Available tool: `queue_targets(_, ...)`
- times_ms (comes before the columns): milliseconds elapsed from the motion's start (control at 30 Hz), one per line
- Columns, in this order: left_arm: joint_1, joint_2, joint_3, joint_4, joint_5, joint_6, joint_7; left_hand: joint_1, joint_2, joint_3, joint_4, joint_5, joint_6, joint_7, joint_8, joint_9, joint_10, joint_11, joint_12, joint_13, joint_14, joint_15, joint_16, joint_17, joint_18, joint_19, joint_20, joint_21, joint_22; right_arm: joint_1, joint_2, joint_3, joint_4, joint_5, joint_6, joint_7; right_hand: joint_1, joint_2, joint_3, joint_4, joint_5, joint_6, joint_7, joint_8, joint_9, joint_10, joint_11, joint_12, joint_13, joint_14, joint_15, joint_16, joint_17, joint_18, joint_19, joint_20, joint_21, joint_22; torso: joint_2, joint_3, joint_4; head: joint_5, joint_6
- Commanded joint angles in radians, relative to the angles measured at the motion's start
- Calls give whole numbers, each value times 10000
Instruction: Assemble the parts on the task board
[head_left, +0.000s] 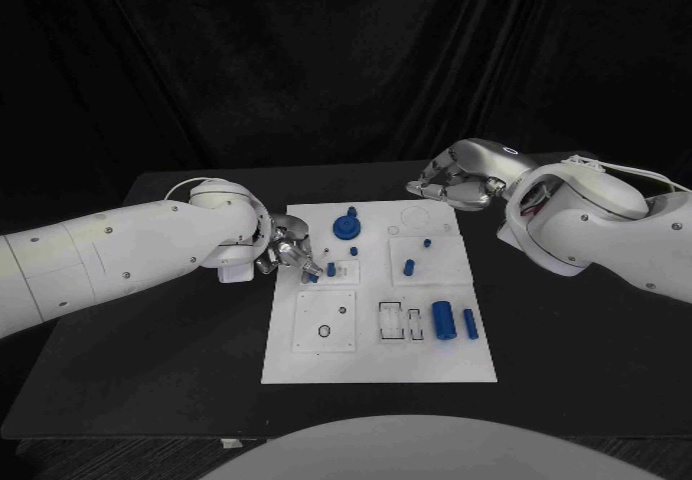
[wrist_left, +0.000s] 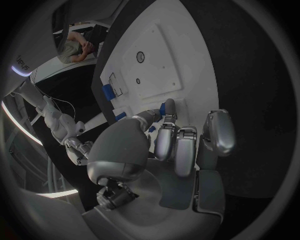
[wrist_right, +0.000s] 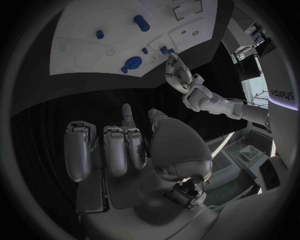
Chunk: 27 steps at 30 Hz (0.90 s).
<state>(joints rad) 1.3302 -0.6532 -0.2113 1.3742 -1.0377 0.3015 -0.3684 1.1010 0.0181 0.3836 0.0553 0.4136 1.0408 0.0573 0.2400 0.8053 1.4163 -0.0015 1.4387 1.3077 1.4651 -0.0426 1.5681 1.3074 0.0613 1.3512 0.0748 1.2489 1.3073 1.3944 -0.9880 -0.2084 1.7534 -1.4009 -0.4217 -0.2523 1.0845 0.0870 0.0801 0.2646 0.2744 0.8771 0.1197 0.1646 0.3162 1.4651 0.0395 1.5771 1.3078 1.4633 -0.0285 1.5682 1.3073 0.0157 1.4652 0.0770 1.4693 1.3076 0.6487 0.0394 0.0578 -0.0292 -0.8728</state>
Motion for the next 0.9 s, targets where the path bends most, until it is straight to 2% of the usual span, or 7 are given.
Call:
queue_targets(33,-48,-14,-14,26,-59,43,86,26,-128,244,-170,147,46,-11,-58,76,-55,18,-41,1563,1057,30,27,2634,159,-33,-24,-53,1611,-40,1,9,-4,-16,-20,-69,141,-13,37,-43,36,73,-23,38,6,1057,-22,-63,2630,1075,-2,26,2635,125,497,29,-42,2259,0,-1,-1,15,2)
queue_targets(133,-49,-32,-14,37,-59,0,92,19,-268,674,-542,587,48,0,-52,224,-57,16,-71,1539,1057,32,27,2634,160,-32,-35,-54,1612,-53,0,9,-10,-16,-21,-67,152,-14,38,-48,37,75,-22,38,5,1057,-21,-63,2630,1075,-2,26,2635,128,491,29,-54,2255,-3,2,2,26,2)
queue_targets(200,-49,-48,-14,48,-59,-30,97,2,-356,1025,-812,620,47,18,-41,334,-60,18,-91,1523,1057,21,27,2634,157,-25,-33,-44,1615,-58,-1,9,-12,-16,-24,-65,183,-21,43,-64,38,77,-20,38,4,1057,-17,-63,2630,1055,-1,2,2544,142,463,30,-108,2236,-2,2,2,28,2)
queue_targets(300,-49,-93,-14,81,-59,-114,105,-36,-395,1209,-941,648,54,21,-30,401,-44,18,-89,1523,1057,21,27,2634,155,-20,-32,-37,1616,-63,-6,9,-15,-16,-28,-65,202,-24,46,-72,39,79,-19,37,4,1057,-16,-63,2630,1049,0,-5,2517,150,447,31,-138,2225,1,-1,2,18,2)
queue_targets(400,-50,-144,-14,114,-59,-202,113,-79,-478,1533,-1192,902,72,45,-7,514,-40,23,-105,1510,1057,16,27,2634,150,2,-37,-2,1626,-67,-12,9,-20,-16,-32,-65,202,-24,46,-72,39,79,-19,37,4,1057,-16,-63,2630,1049,0,-5,2517,150,447,31,-138,2225,3,0,2,23,2)
queue_targets(600,-50,-240,-14,180,-59,-359,123,-200,-510,1647,-1265,761,79,48,1,584,-62,29,-143,1476,1057,23,27,2634,152,-3,-34,-8,1622,-73,-23,9,-18,-16,-51,-61,248,-31,53,-94,41,85,-16,38,2,1057,-12,-63,2630,1044,2,-11,2494,153,439,33,-152,2221,6,-2,4,51,2)
queue_targets(900,-50,-439,-14,344,-59,-860,146,-300,-467,1714,-1237,721,75,56,-21,597,-171,37,-255,1387,1057,30,27,2634,167,-55,-30,-77,1599,-87,-24,9,-35,-16,-43,-83,298,-32,65,-118,45,93,-14,39,2,1057,-8,-63,2630,1043,4,-12,2490,154,436,34,-159,2218,-6,-2,5,94,2)
